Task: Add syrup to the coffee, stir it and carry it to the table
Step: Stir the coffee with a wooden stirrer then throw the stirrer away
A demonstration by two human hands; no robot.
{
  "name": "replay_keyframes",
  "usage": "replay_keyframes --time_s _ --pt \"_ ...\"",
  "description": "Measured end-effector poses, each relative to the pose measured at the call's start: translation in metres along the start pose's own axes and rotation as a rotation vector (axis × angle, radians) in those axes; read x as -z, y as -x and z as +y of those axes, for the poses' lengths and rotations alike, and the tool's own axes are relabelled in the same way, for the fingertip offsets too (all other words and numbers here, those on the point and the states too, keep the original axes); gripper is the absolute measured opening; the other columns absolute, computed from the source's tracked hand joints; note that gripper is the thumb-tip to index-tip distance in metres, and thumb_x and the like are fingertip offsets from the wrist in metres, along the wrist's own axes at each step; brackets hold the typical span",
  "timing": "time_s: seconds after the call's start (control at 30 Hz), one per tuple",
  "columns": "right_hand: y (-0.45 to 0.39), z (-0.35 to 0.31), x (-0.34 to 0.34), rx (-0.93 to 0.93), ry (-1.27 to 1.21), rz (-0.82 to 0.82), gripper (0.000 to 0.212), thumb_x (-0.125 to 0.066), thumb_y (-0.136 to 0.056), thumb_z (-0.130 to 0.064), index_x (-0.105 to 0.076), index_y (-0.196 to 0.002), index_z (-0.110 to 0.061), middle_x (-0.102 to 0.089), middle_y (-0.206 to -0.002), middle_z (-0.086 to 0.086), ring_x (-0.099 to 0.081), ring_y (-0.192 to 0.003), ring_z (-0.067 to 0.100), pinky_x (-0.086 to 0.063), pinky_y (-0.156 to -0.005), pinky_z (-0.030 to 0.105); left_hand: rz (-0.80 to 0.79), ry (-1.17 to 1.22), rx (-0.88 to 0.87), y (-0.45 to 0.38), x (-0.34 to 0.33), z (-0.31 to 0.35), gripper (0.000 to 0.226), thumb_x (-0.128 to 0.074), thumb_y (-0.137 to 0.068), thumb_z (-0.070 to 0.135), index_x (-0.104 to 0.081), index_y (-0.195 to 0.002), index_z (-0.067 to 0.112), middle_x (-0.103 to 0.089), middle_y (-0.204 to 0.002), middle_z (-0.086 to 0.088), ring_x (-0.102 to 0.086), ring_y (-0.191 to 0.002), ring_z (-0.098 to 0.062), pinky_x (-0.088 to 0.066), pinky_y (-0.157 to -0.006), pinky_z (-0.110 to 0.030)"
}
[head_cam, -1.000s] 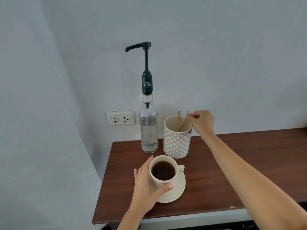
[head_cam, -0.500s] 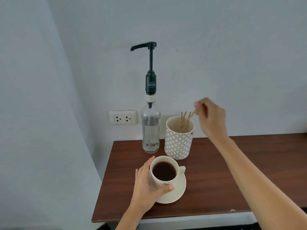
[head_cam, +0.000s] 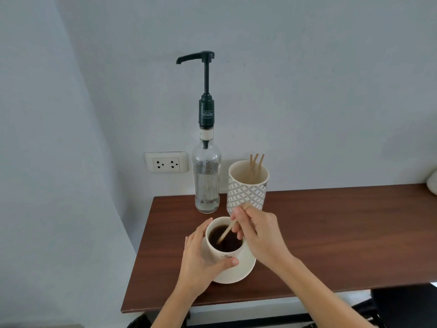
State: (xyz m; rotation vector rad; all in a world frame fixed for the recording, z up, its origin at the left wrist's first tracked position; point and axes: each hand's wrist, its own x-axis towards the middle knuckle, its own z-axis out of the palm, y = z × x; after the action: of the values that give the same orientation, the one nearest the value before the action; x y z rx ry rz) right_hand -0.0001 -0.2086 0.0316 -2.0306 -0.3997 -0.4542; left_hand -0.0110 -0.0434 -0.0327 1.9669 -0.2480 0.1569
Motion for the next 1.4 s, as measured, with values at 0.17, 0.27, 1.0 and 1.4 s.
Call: replay_keyframes --time_s 0.17,0.27,1.0,1.4 --pt "-0.017 0.004 0.004 0.122 0.151 -0.006 0.024 -0.049 -0.103 -0.021 -0.054 -0.08 -0.023 -0.059 -0.061 -0.001 -0.055 -0.055 0.014 -0.05 -0.055 0.023 0.003 -0.009 0.005 0.001 0.0 0.001 0.089 -0.085 -0.049 0.065 -0.032 -0.119 0.077 -0.043 -0.13 0.046 -0.038 -0.128 0.013 -0.035 -0.114 -0.05" --pt "-0.013 0.005 0.015 0.138 0.269 -0.016 0.031 -0.042 -0.103 -0.03 -0.046 -0.073 -0.021 -0.055 -0.058 -0.001 -0.052 -0.05 0.017 -0.048 -0.051 0.039 0.009 -0.031 -0.002 0.001 0.0 0.0 0.09 -0.086 -0.049 0.064 -0.03 -0.118 0.078 -0.043 -0.13 0.047 -0.035 -0.127 0.017 -0.035 -0.114 -0.047" --pt "-0.016 -0.004 0.01 0.064 0.304 -0.027 0.031 -0.047 -0.103 -0.023 -0.049 -0.073 -0.019 -0.054 -0.056 -0.004 -0.052 -0.048 0.015 -0.045 -0.048 0.028 0.006 -0.014 0.031 0.0 -0.001 -0.001 0.091 -0.086 -0.048 0.066 -0.035 -0.123 0.069 -0.049 -0.131 0.036 -0.04 -0.131 0.002 -0.037 -0.114 -0.049" --pt "-0.009 -0.008 0.0 -0.019 0.129 -0.051 0.03 -0.046 -0.103 -0.022 -0.06 -0.079 -0.013 -0.067 -0.062 0.005 -0.064 -0.059 0.018 -0.054 -0.061 0.024 0.005 -0.016 0.015 -0.002 -0.002 -0.005 0.089 -0.084 -0.047 0.072 -0.035 -0.122 0.072 -0.051 -0.132 0.036 -0.044 -0.13 0.003 -0.036 -0.114 -0.05"
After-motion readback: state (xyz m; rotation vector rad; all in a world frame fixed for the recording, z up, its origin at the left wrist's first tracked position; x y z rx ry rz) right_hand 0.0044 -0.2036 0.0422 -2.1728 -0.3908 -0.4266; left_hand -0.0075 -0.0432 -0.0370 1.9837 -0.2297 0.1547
